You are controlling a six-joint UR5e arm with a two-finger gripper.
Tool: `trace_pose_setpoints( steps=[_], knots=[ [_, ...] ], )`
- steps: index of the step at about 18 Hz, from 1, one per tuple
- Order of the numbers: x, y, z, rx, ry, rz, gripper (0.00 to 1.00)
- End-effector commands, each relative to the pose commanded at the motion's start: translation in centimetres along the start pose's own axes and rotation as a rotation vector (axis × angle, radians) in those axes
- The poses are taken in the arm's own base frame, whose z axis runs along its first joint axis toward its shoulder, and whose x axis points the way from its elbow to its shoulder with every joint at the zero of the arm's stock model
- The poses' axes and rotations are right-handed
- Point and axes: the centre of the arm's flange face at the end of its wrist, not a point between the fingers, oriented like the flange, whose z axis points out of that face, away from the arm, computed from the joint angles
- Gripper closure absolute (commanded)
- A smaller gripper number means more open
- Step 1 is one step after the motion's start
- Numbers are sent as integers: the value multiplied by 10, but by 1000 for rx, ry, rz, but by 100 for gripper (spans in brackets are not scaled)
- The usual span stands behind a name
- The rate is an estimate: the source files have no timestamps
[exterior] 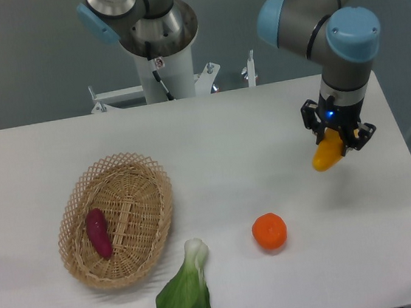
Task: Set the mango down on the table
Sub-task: 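Carry the yellow mango in the gripper toward the open table area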
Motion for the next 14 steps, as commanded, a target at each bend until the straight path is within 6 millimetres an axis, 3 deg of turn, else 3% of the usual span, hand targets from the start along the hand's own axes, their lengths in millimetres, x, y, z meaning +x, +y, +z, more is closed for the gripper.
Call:
trace_pose_setpoints(
  steps=[10,14],
  knots=[
    [4,-4,10,-20,19,11,66],
    [29,-6,28,-6,61,14,66]
  ],
)
